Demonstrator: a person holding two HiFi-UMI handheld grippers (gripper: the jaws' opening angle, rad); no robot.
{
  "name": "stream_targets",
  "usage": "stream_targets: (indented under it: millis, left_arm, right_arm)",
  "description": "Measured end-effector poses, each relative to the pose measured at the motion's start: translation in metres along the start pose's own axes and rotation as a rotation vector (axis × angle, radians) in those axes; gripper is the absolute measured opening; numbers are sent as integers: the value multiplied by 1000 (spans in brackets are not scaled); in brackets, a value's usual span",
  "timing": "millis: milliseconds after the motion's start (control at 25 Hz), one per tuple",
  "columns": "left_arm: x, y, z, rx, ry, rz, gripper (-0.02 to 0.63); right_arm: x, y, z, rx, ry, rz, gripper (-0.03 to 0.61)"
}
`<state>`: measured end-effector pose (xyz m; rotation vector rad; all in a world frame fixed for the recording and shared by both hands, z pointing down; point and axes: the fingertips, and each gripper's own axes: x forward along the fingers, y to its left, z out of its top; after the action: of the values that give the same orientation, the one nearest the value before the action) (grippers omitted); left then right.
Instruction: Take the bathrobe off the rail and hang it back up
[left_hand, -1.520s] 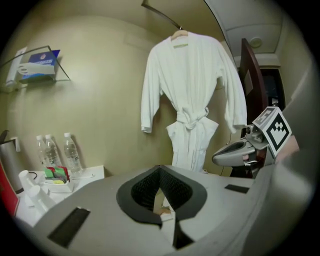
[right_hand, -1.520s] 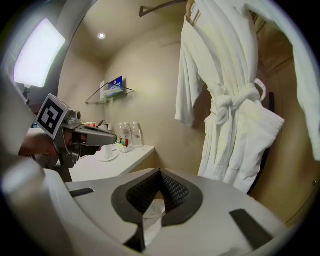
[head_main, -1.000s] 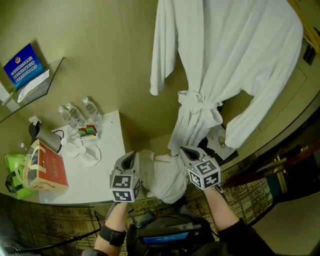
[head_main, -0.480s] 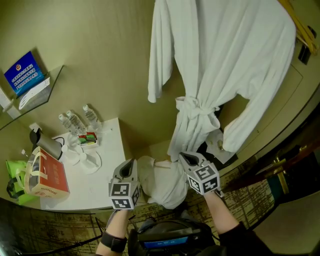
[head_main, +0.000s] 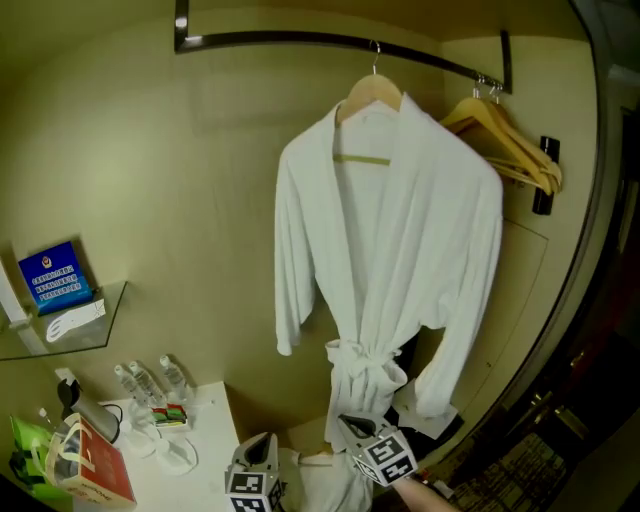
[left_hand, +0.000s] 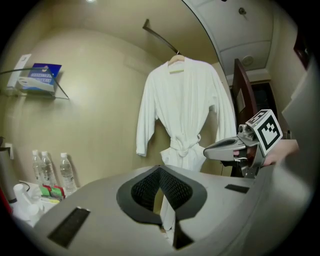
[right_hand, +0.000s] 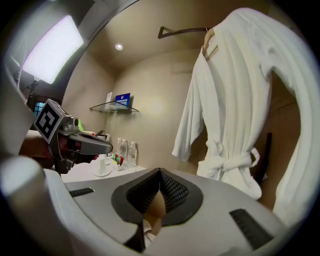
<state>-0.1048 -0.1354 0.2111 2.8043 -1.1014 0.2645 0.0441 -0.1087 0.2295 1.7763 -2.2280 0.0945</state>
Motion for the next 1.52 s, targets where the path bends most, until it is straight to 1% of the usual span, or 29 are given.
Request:
stream_targets:
  millis: [80, 200, 320, 400, 440, 520, 600, 640, 720, 840, 1000, 1120, 1240, 1320, 1360, 1400, 1480, 1520]
  left_arm:
    - [7, -6, 21, 18, -32, -19, 2]
    - [17, -14, 55, 54, -84, -46, 2]
    - [29, -21, 92, 123, -148, -79, 2]
    - [34, -29, 119, 147, -193, -99, 2]
    - [36, -34, 134, 150, -215, -110, 2]
    - [41, -41, 163, 139, -259, -141, 2]
    - [45, -47, 194, 134, -301, -163, 2]
    - [46, -50, 208, 143, -321, -168, 2]
    - [49, -55, 236, 164, -355, -177, 2]
    - [52, -64, 274, 192, -401, -196, 2]
    - [58, -75, 319, 223, -450, -222, 2]
    - [64, -79, 354, 225, -479, -247, 2]
    - [67, -84, 387, 247, -515, -258, 2]
    - [71, -85, 407, 260, -537, -262, 2]
    - [73, -85, 416, 263, -546, -265, 2]
    - [76, -85, 425, 263, -555, -267, 2]
    - [82, -85, 441, 263, -569, -270, 2]
    - [85, -85, 448, 264, -574, -272, 2]
  right_arm:
    - [-4, -10, 28, -40, -41, -31, 18]
    - [-12, -28, 80, -106, -121, -86, 21]
    - [-26, -40, 143, -189, -208, -129, 35]
    - [-37, -46, 184, -248, -252, -163, 43]
    - [-42, -50, 203, -281, -272, -183, 50]
    - [-52, -58, 242, -352, -314, -225, 98]
    - [-61, -67, 279, -399, -348, -270, 101]
    - [-66, -72, 296, -422, -363, -293, 117]
    - [-73, -80, 327, -476, -393, -340, 122]
    - [-81, -91, 363, -540, -421, -398, 132]
    - [-87, -106, 399, -572, -444, -462, 161]
    - [-93, -118, 433, -610, -473, -538, 179]
    - [-102, -128, 469, -664, -496, -623, 205]
    - [-109, -134, 495, -706, -510, -682, 234]
    - [-112, -137, 507, -738, -510, -716, 268]
    - [-114, -141, 520, -776, -504, -749, 320]
    - [-115, -149, 542, -845, -482, -800, 334]
    - [-116, -153, 550, -873, -468, -820, 357]
